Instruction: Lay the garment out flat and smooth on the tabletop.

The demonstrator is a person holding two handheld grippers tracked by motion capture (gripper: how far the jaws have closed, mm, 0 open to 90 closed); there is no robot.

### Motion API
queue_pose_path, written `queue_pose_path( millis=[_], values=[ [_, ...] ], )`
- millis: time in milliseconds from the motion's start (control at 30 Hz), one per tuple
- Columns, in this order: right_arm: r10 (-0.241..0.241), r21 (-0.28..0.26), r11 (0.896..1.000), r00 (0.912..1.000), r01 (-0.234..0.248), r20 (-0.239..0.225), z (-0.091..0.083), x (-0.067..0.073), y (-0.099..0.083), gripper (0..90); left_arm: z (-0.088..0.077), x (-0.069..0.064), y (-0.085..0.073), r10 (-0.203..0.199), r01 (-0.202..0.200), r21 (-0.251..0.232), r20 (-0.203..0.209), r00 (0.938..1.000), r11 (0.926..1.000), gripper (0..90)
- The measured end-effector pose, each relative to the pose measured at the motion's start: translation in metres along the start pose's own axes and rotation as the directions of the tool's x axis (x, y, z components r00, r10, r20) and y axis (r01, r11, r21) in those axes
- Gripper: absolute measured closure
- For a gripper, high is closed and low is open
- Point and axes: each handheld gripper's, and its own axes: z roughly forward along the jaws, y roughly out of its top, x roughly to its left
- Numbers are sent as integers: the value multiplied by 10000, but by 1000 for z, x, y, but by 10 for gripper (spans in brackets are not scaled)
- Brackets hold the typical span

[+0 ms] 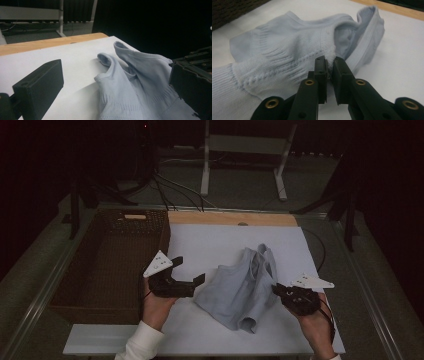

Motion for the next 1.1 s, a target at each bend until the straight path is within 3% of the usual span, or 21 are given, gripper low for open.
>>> queue_pose_path(
  millis=[200,333,567,700,867,1100],
  values=[
    [107,205,9997,9995,-113,307,-11,-6,-10,812,-1,0,0,-5,5,-24,6,10000,10000,5],
    [289,249,9992,9981,-303,548,-18,-11,-15,751,0,0,0,-5,5,-21,17,10000,10000,5],
    [680,-251,9975,9936,-659,907,-30,-16,-11,401,1,-1,-1,32,-33,53,29,10000,10000,5],
    [734,-453,9966,9912,-688,1098,-29,-15,-8,293,1,-1,-1,33,-33,48,33,10000,10000,5],
    [638,-296,9978,9861,-600,1537,-22,-17,-10,255,1,-1,-1,35,-36,55,41,10000,10000,5],
    [819,168,9962,9820,-860,1701,-10,-25,-22,279,2,-2,-2,70,-71,74,91,9999,9999,5]
  ],
)
